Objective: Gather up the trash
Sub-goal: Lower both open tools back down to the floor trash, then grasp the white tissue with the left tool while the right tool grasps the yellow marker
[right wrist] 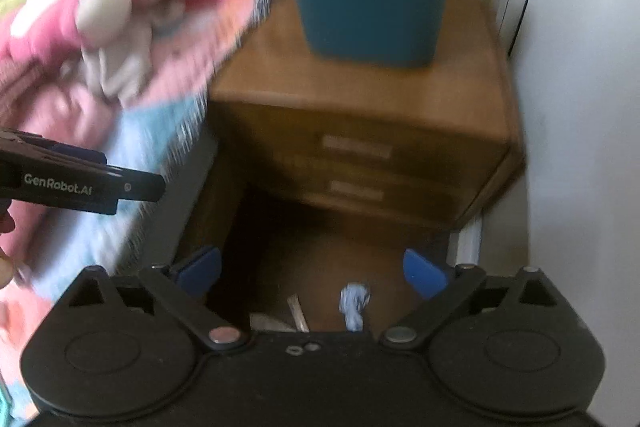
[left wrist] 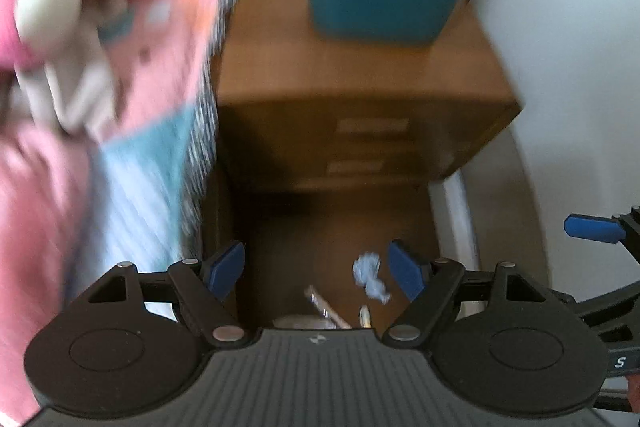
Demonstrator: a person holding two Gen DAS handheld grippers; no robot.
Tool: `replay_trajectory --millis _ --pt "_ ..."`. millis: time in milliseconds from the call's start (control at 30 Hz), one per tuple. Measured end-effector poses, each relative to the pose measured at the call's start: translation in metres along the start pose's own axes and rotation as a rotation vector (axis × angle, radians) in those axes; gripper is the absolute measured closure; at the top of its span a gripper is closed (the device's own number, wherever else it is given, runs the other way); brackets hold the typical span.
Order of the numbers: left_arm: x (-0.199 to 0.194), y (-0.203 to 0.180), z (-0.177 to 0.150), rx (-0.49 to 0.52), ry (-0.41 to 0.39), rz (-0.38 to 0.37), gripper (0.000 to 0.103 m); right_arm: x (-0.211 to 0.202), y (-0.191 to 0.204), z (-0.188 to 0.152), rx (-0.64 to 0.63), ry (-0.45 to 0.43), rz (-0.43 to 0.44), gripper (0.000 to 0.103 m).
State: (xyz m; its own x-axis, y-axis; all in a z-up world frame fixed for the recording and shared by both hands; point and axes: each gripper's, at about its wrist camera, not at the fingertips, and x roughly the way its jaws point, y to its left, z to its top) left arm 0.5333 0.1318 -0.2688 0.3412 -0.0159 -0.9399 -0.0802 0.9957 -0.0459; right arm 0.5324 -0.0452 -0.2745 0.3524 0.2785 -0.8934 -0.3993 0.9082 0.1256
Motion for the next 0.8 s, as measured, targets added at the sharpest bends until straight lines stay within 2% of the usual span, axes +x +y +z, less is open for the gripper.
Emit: replay_trajectory --millis 133,300,567,800 --pt "0.077 0.000 -0.046 -0.069 0.085 0.008 0.024 0.069 -0.013 -0.050 0.032 0.069 0.027 0.004" --pt "0.184 0.002 -0.100 -0.163 0.203 0.056 0.024 0.160 -0.024 -0.111 0.038 0.165 0.033 0.004" --pt "0.343 0.008 -0.183 -0.263 0.392 0.097 0.024 0.288 -0.041 -0.203 0.037 0.290 0.072 0.008" --pt "0.444 0.006 -0.220 -0.206 0.434 0.141 0.025 0.389 -0.043 -0.265 0.003 0.382 0.072 0.016"
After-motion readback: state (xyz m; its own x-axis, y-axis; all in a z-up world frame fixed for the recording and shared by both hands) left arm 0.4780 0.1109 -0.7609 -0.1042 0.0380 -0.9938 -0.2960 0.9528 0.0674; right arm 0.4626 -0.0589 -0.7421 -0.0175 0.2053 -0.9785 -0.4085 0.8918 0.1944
